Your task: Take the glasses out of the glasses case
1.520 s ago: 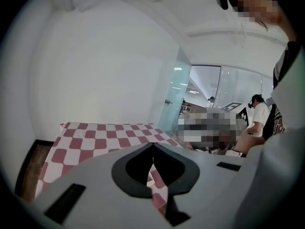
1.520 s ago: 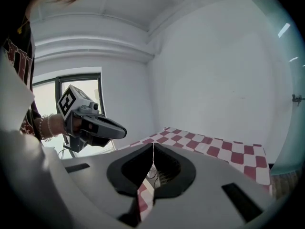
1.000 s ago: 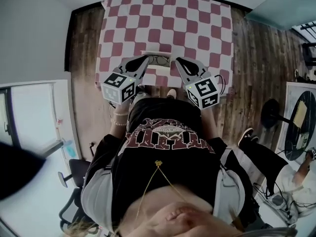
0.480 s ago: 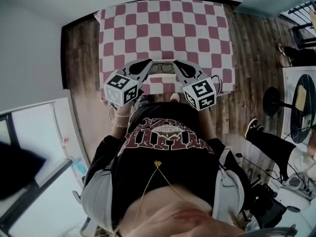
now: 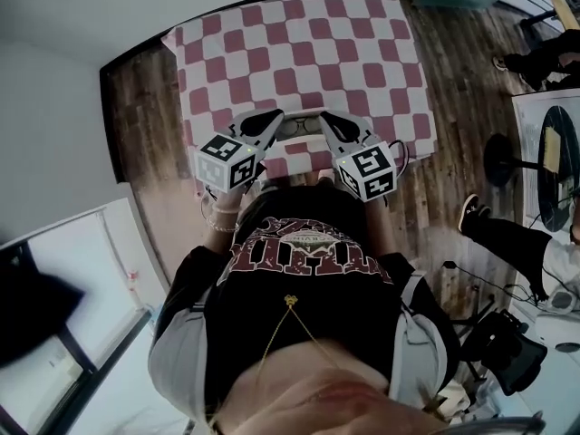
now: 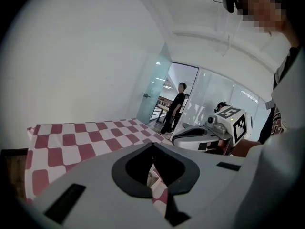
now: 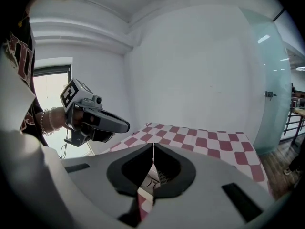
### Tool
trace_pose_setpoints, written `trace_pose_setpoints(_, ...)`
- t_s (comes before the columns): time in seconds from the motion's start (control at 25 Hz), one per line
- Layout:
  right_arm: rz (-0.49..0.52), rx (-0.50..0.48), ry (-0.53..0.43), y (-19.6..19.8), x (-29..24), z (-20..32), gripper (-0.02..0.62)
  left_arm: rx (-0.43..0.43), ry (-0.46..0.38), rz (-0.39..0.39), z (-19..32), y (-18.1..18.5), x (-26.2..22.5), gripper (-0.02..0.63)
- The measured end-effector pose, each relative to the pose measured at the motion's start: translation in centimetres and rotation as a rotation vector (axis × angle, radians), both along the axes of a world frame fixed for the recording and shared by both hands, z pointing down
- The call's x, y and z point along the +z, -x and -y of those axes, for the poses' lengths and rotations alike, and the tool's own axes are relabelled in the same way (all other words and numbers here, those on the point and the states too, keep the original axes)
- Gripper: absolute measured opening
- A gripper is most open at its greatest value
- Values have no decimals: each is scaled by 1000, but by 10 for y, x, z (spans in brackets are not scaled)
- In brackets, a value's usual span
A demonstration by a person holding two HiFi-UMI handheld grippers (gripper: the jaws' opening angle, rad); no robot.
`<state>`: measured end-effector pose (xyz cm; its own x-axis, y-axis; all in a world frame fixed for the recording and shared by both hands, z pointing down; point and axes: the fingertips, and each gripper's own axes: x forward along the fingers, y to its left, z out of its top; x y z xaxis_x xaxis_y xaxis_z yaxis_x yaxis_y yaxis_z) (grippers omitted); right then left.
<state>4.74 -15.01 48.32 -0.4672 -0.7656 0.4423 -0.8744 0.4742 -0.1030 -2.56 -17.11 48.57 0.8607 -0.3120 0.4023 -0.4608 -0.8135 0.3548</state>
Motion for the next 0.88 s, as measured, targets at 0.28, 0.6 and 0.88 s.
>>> trace_pose_setpoints(0.28,-24,32,44,1,20,-2,20,27,27,0,-2,7,9,8)
trace_pose_setpoints(0.6,-44,21,91,5,43,1,20,-1,59,-11,-4,20,17,8)
trace_pose_setpoints(0.88,-65,-17,128,13,66,9,20,-64,84,-3,-2,39,30,8)
